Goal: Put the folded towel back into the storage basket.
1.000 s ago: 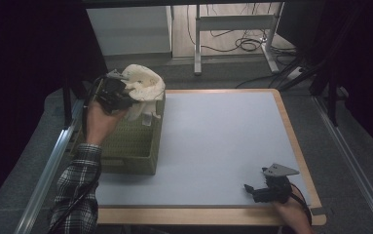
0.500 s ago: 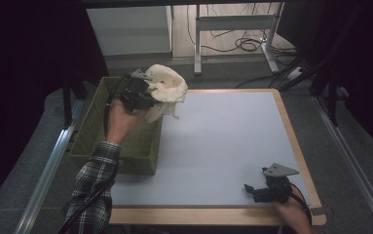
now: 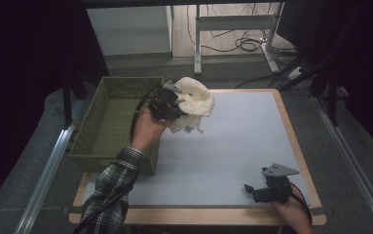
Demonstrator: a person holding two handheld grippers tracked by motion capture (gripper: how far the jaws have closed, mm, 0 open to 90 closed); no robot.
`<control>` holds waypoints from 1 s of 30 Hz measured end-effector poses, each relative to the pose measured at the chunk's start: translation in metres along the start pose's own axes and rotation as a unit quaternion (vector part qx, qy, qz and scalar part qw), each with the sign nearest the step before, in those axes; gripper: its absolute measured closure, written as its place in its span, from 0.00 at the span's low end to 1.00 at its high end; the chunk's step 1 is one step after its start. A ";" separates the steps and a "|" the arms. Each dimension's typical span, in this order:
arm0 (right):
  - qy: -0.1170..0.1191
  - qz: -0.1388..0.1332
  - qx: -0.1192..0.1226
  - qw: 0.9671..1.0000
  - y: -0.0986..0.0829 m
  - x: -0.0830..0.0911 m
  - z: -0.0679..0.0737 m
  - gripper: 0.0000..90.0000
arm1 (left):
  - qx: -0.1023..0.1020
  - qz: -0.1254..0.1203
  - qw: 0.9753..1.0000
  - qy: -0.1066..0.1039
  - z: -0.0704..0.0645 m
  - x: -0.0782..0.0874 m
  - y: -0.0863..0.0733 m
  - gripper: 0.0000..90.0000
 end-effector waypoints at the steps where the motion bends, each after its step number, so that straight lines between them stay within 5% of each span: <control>1: 0.000 0.000 0.000 1.000 0.000 0.000 0.000 0.04 | 0.000 0.002 1.000 -0.005 -0.004 -0.004 0.000 0.87; 12: 0.000 0.001 0.001 1.000 0.000 0.000 0.000 0.04 | -0.027 0.025 0.999 -0.032 -0.048 -0.044 -0.006 0.86; 19: -0.001 0.001 0.000 1.000 0.000 0.000 0.000 0.04 | -0.048 0.048 0.997 -0.047 -0.077 -0.074 -0.026 0.86; 30: -0.001 0.002 0.001 1.000 0.000 0.000 0.000 0.04 | -0.046 0.078 0.995 -0.052 -0.093 -0.114 -0.060 0.80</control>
Point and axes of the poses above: each handheld gripper's, and its own axes: x roughly backward along the jaws, y roughly out of its top, z roughly to its left, the point moved 3 cm from there along -x, roughly forward along the jaws, and after that the axes turned 13 degrees about y, right-handed, at the moved point
